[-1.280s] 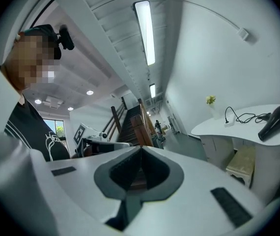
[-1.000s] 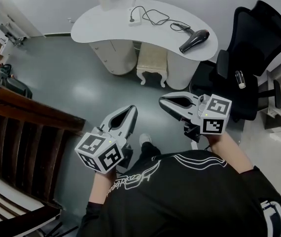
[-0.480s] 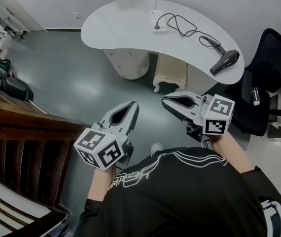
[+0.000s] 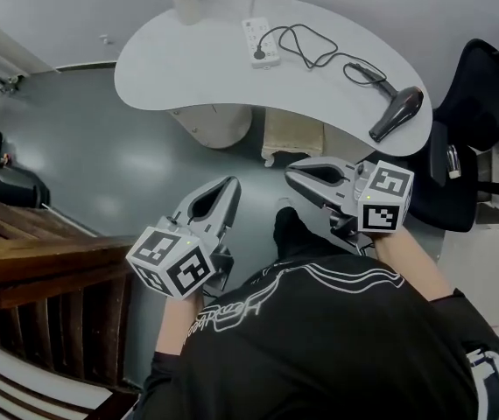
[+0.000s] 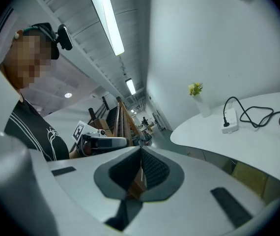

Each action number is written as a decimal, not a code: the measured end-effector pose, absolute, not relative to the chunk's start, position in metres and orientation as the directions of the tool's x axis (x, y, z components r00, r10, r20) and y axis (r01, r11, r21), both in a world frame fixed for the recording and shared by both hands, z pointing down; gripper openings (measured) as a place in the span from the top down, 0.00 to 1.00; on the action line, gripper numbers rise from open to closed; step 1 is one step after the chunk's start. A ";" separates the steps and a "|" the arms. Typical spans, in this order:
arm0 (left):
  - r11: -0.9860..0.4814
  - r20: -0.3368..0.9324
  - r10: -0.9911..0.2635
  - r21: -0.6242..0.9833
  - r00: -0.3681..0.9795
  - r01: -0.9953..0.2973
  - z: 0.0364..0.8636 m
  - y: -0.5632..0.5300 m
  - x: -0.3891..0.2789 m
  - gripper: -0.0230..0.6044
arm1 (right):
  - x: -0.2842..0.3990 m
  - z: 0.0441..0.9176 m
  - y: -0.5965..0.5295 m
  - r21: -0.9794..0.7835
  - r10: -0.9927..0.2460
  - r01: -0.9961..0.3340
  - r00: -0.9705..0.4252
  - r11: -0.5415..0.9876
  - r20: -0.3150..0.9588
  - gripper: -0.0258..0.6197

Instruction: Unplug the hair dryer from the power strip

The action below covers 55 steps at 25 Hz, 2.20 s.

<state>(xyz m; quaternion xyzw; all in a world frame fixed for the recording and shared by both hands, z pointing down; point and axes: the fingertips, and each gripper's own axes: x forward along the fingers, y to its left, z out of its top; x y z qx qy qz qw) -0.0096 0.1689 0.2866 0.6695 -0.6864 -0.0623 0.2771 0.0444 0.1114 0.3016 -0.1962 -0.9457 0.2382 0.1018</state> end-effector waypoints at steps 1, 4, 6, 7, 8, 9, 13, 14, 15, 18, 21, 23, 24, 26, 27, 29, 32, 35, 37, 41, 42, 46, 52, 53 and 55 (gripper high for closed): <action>0.090 0.300 -0.952 0.452 0.056 -0.887 0.287 0.155 -0.017 0.96 | 0.038 0.305 0.096 -0.498 0.410 0.312 -0.907 0.809 0.098 0.96; 0.078 0.307 -0.949 0.438 0.068 -0.896 0.287 0.110 -0.046 0.96 | 0.012 0.311 0.045 -0.518 0.385 0.287 -0.919 0.806 0.091 0.96; 0.071 0.310 -0.948 0.435 0.076 -0.897 0.291 0.078 -0.068 0.96 | -0.007 0.314 0.012 -0.525 0.377 0.279 -0.922 0.804 0.088 0.96; 0.072 0.313 -0.947 0.438 0.077 -0.896 0.295 0.062 -0.079 0.96 | -0.015 0.316 -0.003 -0.527 0.373 0.273 -0.924 0.804 0.090 0.96; 0.079 0.316 -0.946 0.444 0.074 -0.892 0.299 0.047 -0.091 0.96 | -0.022 0.319 -0.017 -0.529 0.369 0.268 -0.925 0.805 0.094 0.96; 0.095 0.321 -0.945 0.454 0.063 -0.886 0.303 0.033 -0.103 0.96 | -0.028 0.322 -0.030 -0.531 0.367 0.263 -0.925 0.805 0.098 0.96; 0.159 0.341 -0.940 0.479 0.015 -0.863 0.318 -0.014 -0.145 0.96 | -0.047 0.329 -0.075 -0.539 0.358 0.243 -0.926 0.806 0.118 0.96; 0.161 0.348 -0.937 0.464 0.012 -0.871 0.320 -0.024 -0.153 0.96 | -0.051 0.330 -0.085 -0.541 0.354 0.237 -0.927 0.807 0.122 0.96; 0.159 0.355 -0.935 0.440 0.009 -0.884 0.322 -0.034 -0.161 0.96 | -0.054 0.331 -0.093 -0.542 0.350 0.231 -0.928 0.808 0.126 0.96; 0.143 0.381 -0.924 0.360 0.005 -0.922 0.328 -0.060 -0.182 0.96 | -0.065 0.333 -0.112 -0.541 0.339 0.216 -0.931 0.813 0.137 0.96; 0.144 0.438 -0.899 0.290 -0.002 -0.946 0.342 -0.083 -0.205 0.96 | -0.073 0.338 -0.124 -0.549 0.322 0.196 -0.936 0.812 0.142 0.96; 0.137 0.470 -0.883 0.256 -0.001 -0.957 0.352 -0.100 -0.221 0.96 | -0.077 0.342 -0.132 -0.553 0.306 0.177 -0.940 0.814 0.150 0.96; 0.124 0.478 -0.878 0.248 0.010 -0.961 0.356 -0.108 -0.227 0.96 | -0.078 0.344 -0.135 -0.553 0.296 0.165 -0.942 0.817 0.157 0.96; 0.082 0.488 -0.872 0.237 0.045 -0.968 0.365 -0.124 -0.238 0.96 | -0.079 0.350 -0.143 -0.556 0.267 0.128 -0.947 0.821 0.176 0.96; 0.054 0.493 -0.868 0.231 0.068 -0.971 0.370 -0.132 -0.243 0.96 | -0.079 0.353 -0.147 -0.559 0.248 0.105 -0.951 0.823 0.186 0.96; 0.000 0.509 -0.852 0.228 0.119 -0.974 0.382 -0.149 -0.253 0.96 | -0.080 0.359 -0.155 -0.563 0.207 0.056 -0.956 0.825 0.209 0.96; -0.048 0.556 -0.811 0.243 0.180 -0.969 0.405 -0.173 -0.270 0.96 | -0.087 0.366 -0.164 -0.546 0.148 -0.018 -0.955 0.837 0.258 0.96; -0.120 0.593 -0.764 0.255 0.253 -0.959 0.427 -0.193 -0.281 0.96 | -0.097 0.371 -0.172 -0.539 0.087 -0.089 -0.953 0.838 0.291 0.96; -0.171 0.608 -0.736 0.259 0.298 -0.951 0.441 -0.205 -0.287 0.96 | -0.104 0.374 -0.178 -0.564 0.046 -0.132 -0.956 0.815 0.291 0.96; -0.274 0.643 -0.674 0.239 0.363 -0.931 0.469 -0.223 -0.296 0.96 | -0.118 0.384 -0.187 -0.576 -0.041 -0.222 -0.950 0.787 0.311 0.96; -0.303 0.646 -0.660 0.239 0.383 -0.923 0.474 -0.227 -0.296 0.96 | -0.122 0.387 -0.188 -0.575 -0.063 -0.245 -0.946 0.781 0.318 0.96; -0.387 0.642 -0.617 0.257 0.456 -0.886 0.487 -0.243 -0.296 0.96 | -0.140 0.403 -0.187 -0.578 -0.112 -0.304 -0.933 0.757 0.343 0.96; -0.494 0.631 -0.551 0.280 0.546 -0.823 0.501 -0.250 -0.289 0.96 | -0.175 0.412 -0.182 -0.472 -0.142 -0.324 -0.914 0.820 0.381 0.96; -0.506 0.639 -0.544 0.268 0.544 -0.820 0.504 -0.250 -0.290 0.96 | -0.180 0.414 -0.183 -0.461 -0.149 -0.331 -0.910 0.824 0.386 0.96; -0.535 0.651 -0.532 0.237 0.541 -0.811 0.510 -0.249 -0.291 0.96 | -0.188 0.417 -0.184 -0.450 -0.163 -0.342 -0.906 0.825 0.390 0.96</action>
